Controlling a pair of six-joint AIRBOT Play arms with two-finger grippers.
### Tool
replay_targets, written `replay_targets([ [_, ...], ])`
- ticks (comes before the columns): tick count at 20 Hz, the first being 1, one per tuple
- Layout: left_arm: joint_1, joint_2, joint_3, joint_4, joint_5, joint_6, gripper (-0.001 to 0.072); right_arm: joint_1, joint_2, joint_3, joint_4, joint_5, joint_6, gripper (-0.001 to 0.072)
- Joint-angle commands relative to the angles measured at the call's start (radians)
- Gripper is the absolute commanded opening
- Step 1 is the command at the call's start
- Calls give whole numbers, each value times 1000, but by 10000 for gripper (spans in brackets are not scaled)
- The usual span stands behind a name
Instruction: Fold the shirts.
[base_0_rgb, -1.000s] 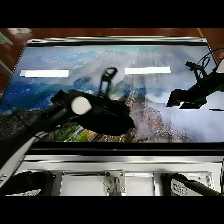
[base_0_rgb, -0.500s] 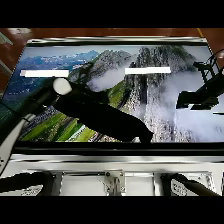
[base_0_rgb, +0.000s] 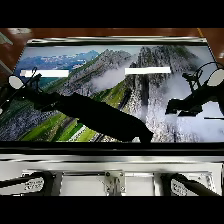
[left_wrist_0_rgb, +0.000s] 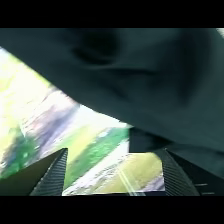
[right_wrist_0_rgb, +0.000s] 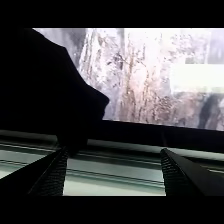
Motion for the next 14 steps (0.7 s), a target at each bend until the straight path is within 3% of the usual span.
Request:
replay_targets([
  [1, 31, -89, -47, -37, 53, 6, 708, 1, 1, -61, 96, -85, -1, 700],
  [12, -95, -263, -47, -147, 234, 46, 692, 1, 1, -66, 135, -88, 6, 700],
  [13, -100, -265, -47, -164, 259, 36, 588, 1, 1, -66, 136, -87, 9, 700],
  [14, -104, -265, -47, -174, 282, 32, 361, 1, 1, -74, 135, -87, 10, 700],
])
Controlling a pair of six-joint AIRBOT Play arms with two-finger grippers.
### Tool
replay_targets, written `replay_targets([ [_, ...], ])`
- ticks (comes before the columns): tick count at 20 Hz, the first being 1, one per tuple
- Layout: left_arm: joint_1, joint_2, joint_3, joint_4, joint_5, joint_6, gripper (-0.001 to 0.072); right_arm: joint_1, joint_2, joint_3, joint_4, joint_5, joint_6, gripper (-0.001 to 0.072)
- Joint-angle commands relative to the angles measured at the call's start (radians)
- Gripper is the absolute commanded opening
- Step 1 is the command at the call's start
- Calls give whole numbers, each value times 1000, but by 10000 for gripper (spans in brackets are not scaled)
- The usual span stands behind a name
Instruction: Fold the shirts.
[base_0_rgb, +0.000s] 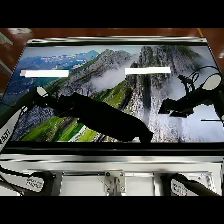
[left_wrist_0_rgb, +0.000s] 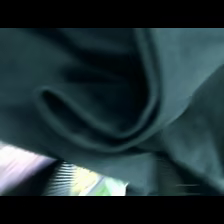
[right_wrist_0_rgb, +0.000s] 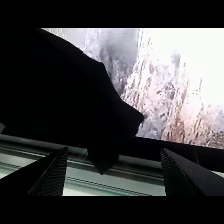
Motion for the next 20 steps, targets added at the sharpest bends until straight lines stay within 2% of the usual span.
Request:
replay_targets([
  [1, -19, -13, 2, -45, 89, -9, 143, 0, 1, -26, 14, -2, 7, 700],
  [2, -19, -13, 7, -44, 93, -6, 93, 0, 1, -59, 15, -1, 7, 700],
  [4, -19, -2, 16, -44, 92, 31, 37, 0, 1, -161, 23, -14, 6, 700],
  [8, -19, 52, 18, -43, 84, 79, 37, 19, 1, -345, 118, -148, -3, 700],
  [11, -19, 97, 18, -44, 84, 116, 37, 136, -7, -415, 126, -259, -21, 700],
  [14, -19, 140, 18, -44, 84, 127, 36, 259, -68, -420, 126, -393, 53, 700],
  [16, -19, 172, 18, -44, 84, 142, 37, 299, -103, -420, 125, -430, 102, 682],
  [17, -19, 193, 18, -44, 84, 166, 37, 301, -101, -419, 121, -433, 113, 466],
  [18, -18, 218, 19, -44, 85, 167, 36, 297, -89, -409, 108, -421, 115, 61],
  [20, -17, 272, 42, -44, 85, 168, 36, 290, -30, -362, 68, -394, 95, 74],
])
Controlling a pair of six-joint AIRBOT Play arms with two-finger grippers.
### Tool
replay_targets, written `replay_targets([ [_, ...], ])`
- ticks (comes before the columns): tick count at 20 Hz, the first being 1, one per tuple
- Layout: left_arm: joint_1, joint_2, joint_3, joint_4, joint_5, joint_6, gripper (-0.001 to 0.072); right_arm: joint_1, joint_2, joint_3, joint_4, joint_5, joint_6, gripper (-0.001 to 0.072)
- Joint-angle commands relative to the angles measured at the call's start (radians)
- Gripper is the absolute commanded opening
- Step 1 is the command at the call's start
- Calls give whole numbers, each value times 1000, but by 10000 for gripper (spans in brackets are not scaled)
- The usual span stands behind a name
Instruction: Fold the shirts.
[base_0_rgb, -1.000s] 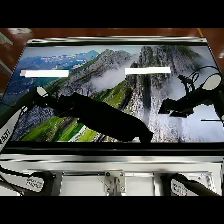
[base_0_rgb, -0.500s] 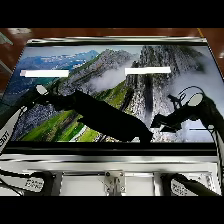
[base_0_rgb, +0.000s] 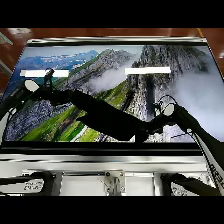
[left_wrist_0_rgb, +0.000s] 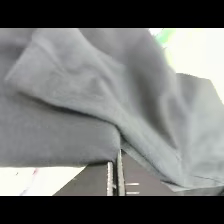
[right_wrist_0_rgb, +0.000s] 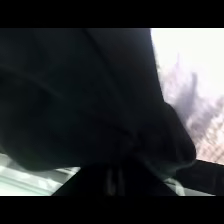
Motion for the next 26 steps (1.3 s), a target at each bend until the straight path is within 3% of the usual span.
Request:
replay_targets([
  [1, 2, 92, 39, 0, 2, 18, 36, 16, 74, 70, -67, -4, -18, 74],
  [3, 2, 166, 113, 0, 2, 19, 36, 16, 182, 175, -105, 1, -140, 74],
  [5, 2, 254, 225, 0, 5, 18, 36, 16, 309, 317, -170, -25, -190, 73],
  [11, 1, 510, 589, -1, 61, 17, 36, 16, 533, 734, -264, -110, -142, 74],
  [14, 0, 619, 620, -1, 45, 6, 36, 16, 578, 862, -261, -108, -118, 74],
  [16, 0, 652, 620, 1, -64, 6, 36, 16, 584, 931, -261, -100, -93, 74],
  [18, 0, 653, 619, 1, -267, 6, 36, 16, 584, 976, -272, -73, -82, 74],
  [21, 0, 657, 537, 40, -532, -17, 36, 16, 583, 994, -344, 84, -84, 74],
  [26, -25, 746, 76, 44, -586, -89, 36, 16, 529, 993, -486, 439, -84, 74],
])
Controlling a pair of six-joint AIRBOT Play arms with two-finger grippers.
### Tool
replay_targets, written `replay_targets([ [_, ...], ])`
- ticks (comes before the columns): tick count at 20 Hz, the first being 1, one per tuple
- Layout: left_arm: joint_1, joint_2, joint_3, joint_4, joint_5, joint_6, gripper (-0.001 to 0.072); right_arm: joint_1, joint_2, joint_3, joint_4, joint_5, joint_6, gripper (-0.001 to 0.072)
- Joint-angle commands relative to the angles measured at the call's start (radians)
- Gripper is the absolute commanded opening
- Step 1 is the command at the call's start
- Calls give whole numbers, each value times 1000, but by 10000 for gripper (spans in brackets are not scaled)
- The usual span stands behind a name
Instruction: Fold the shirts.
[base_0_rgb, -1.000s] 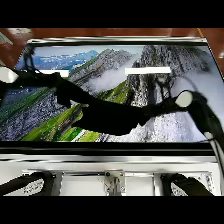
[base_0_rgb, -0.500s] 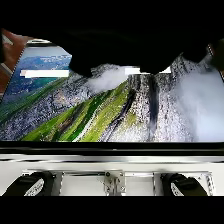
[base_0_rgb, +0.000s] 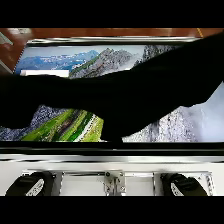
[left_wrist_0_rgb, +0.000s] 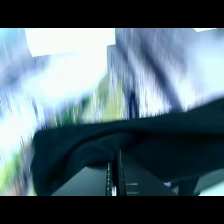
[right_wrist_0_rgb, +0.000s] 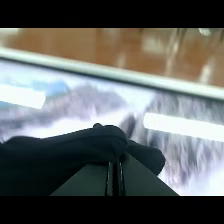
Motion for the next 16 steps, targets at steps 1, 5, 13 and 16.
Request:
replay_targets([
  [1, -29, 56, -351, 7, -76, -69, 36, 0, -68, 3, -66, 258, 23, 74],
  [5, -63, 57, -725, -19, 161, -123, 36, 0, -241, -135, 33, 316, 108, 73],
  [13, -75, -185, -874, -35, 719, -123, 37, 0, -702, -283, 12, -299, 299, 74],
  [16, -92, -338, -873, -74, 792, -123, 37, 2, -825, -283, 141, -328, 363, 74],
])
